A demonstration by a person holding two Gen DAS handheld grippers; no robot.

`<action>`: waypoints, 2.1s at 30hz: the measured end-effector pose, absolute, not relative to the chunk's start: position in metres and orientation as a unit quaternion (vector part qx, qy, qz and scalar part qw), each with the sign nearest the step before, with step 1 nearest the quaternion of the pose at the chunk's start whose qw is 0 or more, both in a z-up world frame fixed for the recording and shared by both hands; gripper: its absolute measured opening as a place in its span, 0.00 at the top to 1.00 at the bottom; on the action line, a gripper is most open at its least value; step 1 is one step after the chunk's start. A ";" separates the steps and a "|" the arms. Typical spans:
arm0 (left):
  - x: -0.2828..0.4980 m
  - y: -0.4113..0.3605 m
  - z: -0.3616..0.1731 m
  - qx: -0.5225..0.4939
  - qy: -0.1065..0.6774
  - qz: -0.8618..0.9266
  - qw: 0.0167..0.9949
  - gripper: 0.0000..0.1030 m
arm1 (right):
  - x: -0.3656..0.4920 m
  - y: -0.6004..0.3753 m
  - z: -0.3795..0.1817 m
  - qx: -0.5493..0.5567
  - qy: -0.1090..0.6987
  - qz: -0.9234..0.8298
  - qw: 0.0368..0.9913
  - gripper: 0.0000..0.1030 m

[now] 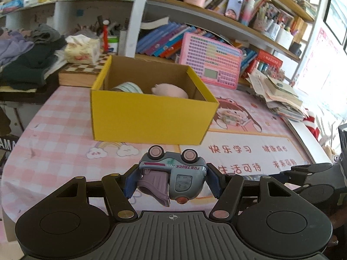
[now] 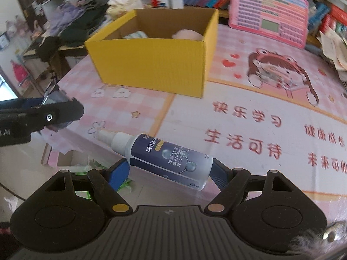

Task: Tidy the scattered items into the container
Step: 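Carry the toy truck and spray bottle together over the yellow box, then open both grippers to drop the truck and spray bottle into the box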

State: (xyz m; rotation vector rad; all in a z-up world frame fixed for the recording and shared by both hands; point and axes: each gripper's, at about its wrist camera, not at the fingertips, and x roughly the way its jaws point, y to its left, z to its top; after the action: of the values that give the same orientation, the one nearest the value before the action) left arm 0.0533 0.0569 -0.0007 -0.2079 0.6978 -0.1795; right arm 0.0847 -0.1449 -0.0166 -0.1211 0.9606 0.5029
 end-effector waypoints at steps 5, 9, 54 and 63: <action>0.054 0.067 0.003 -0.110 0.331 -0.079 0.934 0.38 | 0.087 -0.132 -0.014 -0.076 0.447 0.255 0.854 0.24; 0.058 0.074 0.008 -0.110 0.320 -0.077 0.938 0.38 | 0.093 -0.122 -0.008 -0.089 0.436 0.264 0.856 0.24; 0.286 0.054 -0.027 -0.101 0.396 -0.056 0.911 0.38 | 0.434 -0.005 -0.019 -0.046 0.532 0.285 0.796 0.23; 0.290 0.048 -0.037 -0.100 0.418 -0.056 0.901 0.38 | 0.441 -0.003 -0.027 -0.051 0.538 0.289 0.790 0.32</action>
State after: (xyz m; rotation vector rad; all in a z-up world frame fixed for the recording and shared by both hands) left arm 0.2896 0.0476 -0.0365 -0.2074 0.8645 -0.1148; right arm 0.4410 -0.0028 -0.0269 -0.1091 1.1579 0.6217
